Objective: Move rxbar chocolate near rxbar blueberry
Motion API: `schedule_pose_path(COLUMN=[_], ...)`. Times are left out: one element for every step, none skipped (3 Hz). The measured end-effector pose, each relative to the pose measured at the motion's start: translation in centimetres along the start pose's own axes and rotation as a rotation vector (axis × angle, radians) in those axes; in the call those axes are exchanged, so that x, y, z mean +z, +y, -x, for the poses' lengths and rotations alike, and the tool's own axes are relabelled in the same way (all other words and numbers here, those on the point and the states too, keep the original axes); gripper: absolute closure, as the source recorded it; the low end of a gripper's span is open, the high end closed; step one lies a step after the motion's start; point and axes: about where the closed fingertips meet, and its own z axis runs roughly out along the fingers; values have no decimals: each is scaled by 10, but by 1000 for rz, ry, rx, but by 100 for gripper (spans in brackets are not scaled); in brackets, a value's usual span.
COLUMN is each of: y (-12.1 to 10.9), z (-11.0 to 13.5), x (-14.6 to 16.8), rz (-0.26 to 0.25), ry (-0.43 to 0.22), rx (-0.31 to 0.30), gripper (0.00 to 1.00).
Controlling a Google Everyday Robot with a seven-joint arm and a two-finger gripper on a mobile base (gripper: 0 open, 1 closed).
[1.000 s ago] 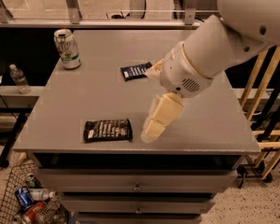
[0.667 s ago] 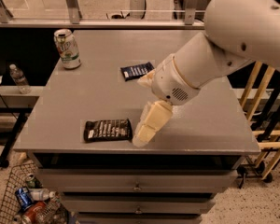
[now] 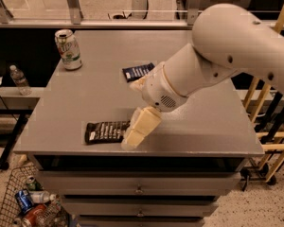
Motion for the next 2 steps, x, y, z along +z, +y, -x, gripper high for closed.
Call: schedule_pose_path(y=[4,5], z=[6,6], x=[13,26], rz=[-14,-16], ry=[-14,-17], rx=[-3,-4], gripper=[0,0])
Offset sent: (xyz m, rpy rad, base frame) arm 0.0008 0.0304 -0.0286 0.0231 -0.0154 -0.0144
